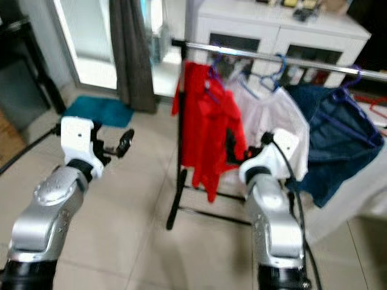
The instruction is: Hang hanger
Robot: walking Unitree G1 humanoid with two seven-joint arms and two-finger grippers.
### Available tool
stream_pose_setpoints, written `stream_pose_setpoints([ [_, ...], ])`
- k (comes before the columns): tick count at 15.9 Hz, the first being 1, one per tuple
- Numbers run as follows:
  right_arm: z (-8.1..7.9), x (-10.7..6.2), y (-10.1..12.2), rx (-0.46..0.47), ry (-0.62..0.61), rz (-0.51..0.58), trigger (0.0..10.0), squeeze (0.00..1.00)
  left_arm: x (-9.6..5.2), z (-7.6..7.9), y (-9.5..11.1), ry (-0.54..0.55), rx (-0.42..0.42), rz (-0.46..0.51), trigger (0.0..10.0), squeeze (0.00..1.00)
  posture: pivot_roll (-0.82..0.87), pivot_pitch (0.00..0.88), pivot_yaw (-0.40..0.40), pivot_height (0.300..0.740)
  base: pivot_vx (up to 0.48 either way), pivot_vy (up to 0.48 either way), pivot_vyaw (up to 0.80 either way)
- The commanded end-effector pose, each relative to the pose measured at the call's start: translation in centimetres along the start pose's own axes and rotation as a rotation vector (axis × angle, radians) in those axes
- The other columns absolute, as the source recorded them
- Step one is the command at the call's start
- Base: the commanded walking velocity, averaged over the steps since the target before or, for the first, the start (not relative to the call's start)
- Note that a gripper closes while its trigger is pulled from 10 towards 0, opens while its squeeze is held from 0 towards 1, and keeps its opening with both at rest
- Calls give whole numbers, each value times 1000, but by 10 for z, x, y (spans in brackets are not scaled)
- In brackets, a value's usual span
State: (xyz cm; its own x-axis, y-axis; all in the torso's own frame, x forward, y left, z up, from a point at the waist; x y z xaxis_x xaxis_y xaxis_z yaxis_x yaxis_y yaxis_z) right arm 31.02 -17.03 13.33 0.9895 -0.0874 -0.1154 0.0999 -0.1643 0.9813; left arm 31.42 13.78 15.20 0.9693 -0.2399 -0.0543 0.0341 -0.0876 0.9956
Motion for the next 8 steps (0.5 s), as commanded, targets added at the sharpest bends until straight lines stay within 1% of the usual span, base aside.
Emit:
stream_pose_setpoints([
  [1, -3, 1, 5, -3, 9, 24, 10000, 0, 0, 1, 3, -9, 15, 11, 10000, 0, -18, 0, -52, 740, 334, 0, 0],
  [2, -4, 1, 6, -5, 13, 25, 10000, 0, 0, 1, 3, -9, 13, 11, 10000, 0, -18, 0, -53, 740, 330, 0, 0],
  [3, -6, 1, 4, 12, 29, 10, 10000, 0, 1, 1, 2, -10, 7, 11, 10000, 0, -19, 0, -54, 740, 334, 0, 0],
  [6, -8, 2, 5, 46, 51, 10, 10000, 0, 1, 2, 2, -7, -1, 10, 10000, 0, -17, 0, -56, 740, 334, 0, 0],
  [8, -3, 4, 6, 9, 6, 16, 10000, 0, 2, -1, -2, 20, -10, -10, 10000, 0, -16, 0, -59, 740, 311, 0, 0],
])
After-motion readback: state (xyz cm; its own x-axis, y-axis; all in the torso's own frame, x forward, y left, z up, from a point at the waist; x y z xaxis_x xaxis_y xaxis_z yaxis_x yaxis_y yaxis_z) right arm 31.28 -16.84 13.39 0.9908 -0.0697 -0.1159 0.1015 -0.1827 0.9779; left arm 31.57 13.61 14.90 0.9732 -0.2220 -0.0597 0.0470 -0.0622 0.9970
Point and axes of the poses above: a point about 5 cm out from each wrist's last joint towards the gripper, its own x axis pointing out of the wrist towards the gripper, its own y axis along the axis of the wrist's last joint, z = x × y, the point moved 3 cm from there along x, pointing out of the wrist towards the gripper, and after that the axes turned 3 degrees about x, right-handed, at the moved point
